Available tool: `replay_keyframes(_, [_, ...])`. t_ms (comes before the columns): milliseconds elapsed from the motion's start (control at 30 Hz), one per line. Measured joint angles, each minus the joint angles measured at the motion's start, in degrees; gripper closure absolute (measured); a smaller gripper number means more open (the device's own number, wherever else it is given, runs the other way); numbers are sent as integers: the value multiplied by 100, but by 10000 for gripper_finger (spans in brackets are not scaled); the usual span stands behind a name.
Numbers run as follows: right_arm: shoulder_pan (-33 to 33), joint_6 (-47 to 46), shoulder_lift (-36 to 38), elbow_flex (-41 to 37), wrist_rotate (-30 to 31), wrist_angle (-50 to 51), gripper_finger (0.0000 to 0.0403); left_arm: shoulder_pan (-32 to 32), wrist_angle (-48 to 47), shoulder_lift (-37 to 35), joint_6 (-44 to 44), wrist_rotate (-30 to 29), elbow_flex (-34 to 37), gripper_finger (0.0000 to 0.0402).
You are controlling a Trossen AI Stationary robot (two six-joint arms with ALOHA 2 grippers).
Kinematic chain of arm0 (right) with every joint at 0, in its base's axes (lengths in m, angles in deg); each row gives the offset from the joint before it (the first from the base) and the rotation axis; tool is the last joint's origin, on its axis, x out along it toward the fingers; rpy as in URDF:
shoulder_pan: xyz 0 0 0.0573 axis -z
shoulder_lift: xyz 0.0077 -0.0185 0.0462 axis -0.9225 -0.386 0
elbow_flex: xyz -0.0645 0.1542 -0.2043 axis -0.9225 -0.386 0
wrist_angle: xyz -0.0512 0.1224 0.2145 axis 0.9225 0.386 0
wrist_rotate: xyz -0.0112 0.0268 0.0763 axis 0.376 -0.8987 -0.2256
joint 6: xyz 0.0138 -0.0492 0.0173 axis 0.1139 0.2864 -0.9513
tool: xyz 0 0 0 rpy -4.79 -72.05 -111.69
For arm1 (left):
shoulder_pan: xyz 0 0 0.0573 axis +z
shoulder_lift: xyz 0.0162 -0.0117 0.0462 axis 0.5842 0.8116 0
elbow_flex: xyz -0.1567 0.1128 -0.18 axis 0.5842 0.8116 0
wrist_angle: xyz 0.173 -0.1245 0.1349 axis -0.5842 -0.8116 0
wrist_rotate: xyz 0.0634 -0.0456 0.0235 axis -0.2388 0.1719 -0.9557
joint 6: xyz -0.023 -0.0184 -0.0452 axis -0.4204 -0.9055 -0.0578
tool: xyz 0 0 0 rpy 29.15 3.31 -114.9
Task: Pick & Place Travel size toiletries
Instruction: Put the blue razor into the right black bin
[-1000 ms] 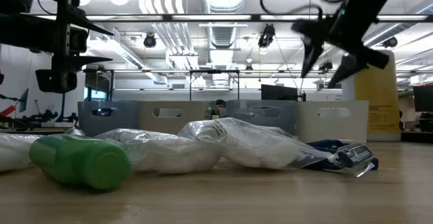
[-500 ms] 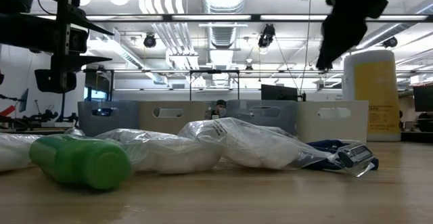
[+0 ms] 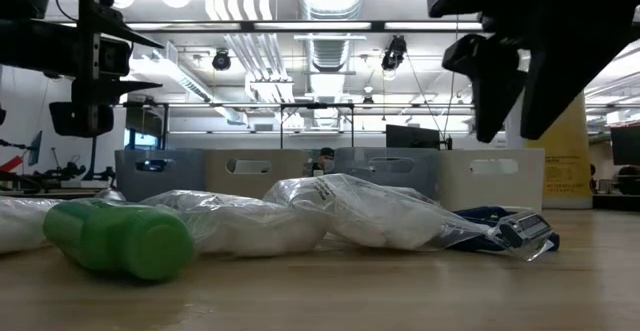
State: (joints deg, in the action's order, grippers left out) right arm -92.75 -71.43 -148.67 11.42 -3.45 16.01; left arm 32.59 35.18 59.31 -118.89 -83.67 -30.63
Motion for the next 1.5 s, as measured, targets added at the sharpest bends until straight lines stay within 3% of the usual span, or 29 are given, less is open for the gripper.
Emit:
replay_keyframes(233, [-145, -401, 242, -9, 172, 91, 143, 4, -1, 0, 307, 1, 0, 193])
replay_keyframes(500, [10, 763, -154, -56, 358, -241, 114, 4, -21, 2, 407, 5, 2, 193])
replay_keyframes(667, [233, 997, -388, -67, 234, -297, 118, 4, -17, -2, 384, 144, 0, 193])
replay_keyframes(900, [496, 1503, -768, -89, -223, -536, 164, 4, -19, -2, 382, 152, 0, 193])
replay_keyframes(1167, [575, 1770, -1001, -148, -202, -705, 221, 4, -56, -2, 388, 149, 0, 193])
replay_keyframes(1500, [653, 1668, -1093, -167, -249, -705, 355, 4, -48, 0, 390, 154, 0, 193])
